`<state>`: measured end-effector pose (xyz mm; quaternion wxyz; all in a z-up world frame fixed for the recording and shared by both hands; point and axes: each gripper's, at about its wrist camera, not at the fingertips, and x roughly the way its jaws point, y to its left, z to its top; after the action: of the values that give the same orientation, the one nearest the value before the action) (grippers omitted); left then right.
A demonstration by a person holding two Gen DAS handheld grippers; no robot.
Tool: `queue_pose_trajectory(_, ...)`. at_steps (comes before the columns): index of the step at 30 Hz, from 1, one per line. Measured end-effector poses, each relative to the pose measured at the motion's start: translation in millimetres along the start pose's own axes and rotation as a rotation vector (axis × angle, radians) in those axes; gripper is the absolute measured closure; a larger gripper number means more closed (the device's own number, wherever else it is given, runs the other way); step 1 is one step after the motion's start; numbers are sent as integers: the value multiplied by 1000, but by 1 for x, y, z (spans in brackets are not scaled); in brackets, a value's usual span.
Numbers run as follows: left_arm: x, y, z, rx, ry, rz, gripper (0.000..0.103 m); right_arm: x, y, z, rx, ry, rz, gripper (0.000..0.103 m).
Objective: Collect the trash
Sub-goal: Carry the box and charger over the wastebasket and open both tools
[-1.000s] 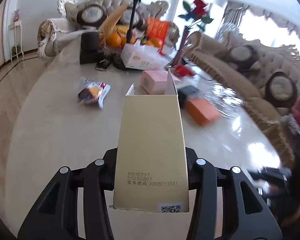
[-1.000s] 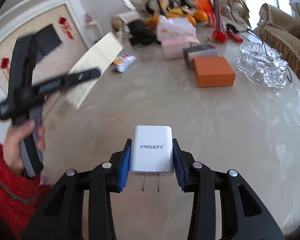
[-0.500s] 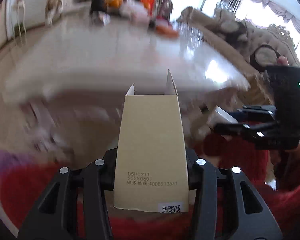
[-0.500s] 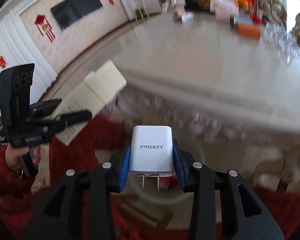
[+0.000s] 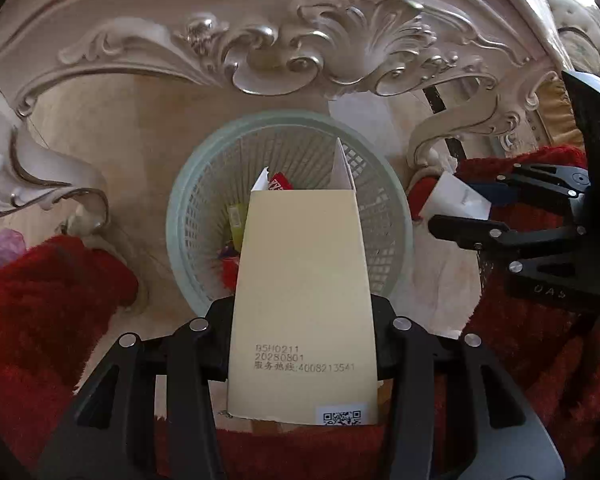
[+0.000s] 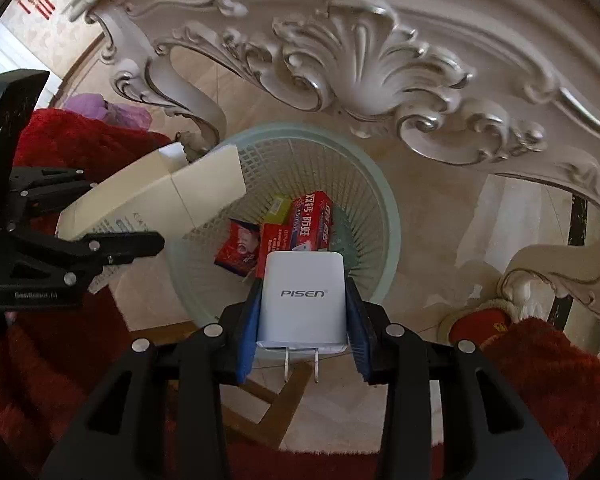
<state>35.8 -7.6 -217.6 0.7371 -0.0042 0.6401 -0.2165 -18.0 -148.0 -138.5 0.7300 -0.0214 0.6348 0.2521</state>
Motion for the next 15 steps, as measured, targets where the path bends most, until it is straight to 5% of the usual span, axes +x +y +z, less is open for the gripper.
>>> queue_pose_trajectory(3,7,6,5,-25,17,-3,55,4,3,4,-9,-14,-1,65)
queue_pose_trajectory(5,10,9,6,-50,31,17,26,5,3,7,-19,-23,3,56)
queue_pose_trajectory(6,11,11,6,-62,33,44,18,4,2,8,-23,-27,-4,38)
queue_pose_trajectory(7,12,12,7,-65,34,64,11,2,2,8,-28,-46,-23,31)
queue_pose_trajectory(11,-3,11,5,-63,-42,62,8,-4,-4,7,-14,-64,-48,30)
queue_pose_trajectory(15,-28,2,5,-39,-137,142,8,-27,-5,-3,-7,-89,-14,30)
